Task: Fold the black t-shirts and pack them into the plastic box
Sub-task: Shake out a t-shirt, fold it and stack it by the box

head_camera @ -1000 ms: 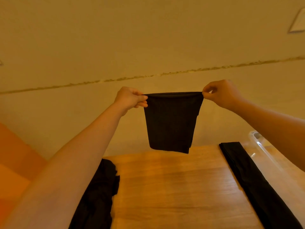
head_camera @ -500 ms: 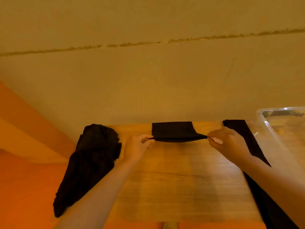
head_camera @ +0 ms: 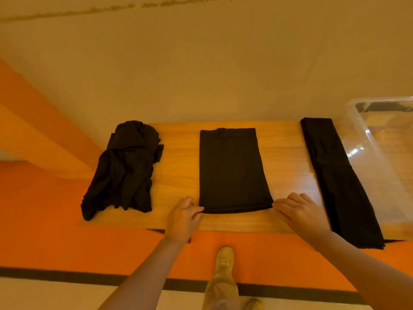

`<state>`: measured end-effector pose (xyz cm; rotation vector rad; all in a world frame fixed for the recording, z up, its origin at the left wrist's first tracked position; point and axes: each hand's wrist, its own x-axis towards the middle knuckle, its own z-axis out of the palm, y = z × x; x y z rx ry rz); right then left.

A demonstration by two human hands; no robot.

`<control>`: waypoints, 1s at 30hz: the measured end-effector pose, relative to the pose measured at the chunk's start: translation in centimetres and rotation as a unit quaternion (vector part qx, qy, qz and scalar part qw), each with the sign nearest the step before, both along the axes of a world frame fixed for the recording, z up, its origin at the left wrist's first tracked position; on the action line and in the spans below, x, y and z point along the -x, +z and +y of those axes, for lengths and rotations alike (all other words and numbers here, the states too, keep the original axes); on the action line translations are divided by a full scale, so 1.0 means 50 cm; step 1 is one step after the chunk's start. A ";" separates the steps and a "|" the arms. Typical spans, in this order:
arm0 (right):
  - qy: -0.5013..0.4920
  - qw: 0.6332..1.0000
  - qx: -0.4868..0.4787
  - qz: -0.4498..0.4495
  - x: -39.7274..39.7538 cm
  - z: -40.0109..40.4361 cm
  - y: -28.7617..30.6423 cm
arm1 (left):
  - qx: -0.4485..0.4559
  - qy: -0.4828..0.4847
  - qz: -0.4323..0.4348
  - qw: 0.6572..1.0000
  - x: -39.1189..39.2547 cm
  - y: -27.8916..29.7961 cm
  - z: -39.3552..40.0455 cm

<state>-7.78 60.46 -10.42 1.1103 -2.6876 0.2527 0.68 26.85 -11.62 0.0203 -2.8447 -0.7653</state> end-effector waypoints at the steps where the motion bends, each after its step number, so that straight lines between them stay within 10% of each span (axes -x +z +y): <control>1: 0.003 1.000 -0.005 0.006 -0.012 0.004 -0.006 | 0.009 -0.007 -0.004 1.000 -0.012 -0.003 0.002; 16: -0.035 0.994 0.076 -0.073 -0.088 -0.044 0.001 | 0.073 0.007 0.064 0.995 -0.066 0.008 0.053; 30: -0.138 0.975 -0.040 -0.167 0.014 -0.200 -0.082 | 0.169 0.002 -0.127 0.977 0.099 -0.066 0.116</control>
